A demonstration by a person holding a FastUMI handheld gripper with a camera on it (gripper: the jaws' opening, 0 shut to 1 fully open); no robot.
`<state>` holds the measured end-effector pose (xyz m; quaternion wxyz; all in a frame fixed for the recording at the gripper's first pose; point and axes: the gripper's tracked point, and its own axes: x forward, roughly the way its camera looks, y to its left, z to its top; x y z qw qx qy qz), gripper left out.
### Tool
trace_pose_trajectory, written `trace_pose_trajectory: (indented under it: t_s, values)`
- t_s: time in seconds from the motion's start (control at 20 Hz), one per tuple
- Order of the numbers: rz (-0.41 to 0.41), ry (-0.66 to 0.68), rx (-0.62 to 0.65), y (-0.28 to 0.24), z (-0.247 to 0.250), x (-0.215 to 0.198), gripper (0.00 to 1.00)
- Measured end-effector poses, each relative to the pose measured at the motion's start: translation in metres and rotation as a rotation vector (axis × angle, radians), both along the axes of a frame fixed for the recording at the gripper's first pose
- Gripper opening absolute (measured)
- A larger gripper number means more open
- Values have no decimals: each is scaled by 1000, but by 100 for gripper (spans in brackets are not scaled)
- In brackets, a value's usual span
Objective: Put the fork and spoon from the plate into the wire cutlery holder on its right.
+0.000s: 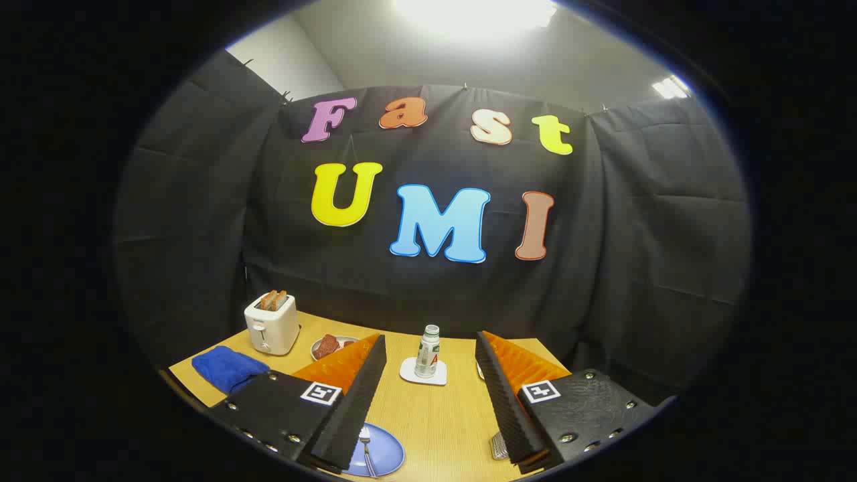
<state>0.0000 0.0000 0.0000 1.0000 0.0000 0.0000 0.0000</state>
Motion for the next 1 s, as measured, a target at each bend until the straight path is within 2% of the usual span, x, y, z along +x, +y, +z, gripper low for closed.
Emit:
trace_pose_trajectory:
  t_s: [1.0]
  values:
    - [11,-9,-20,5,3,4,83]
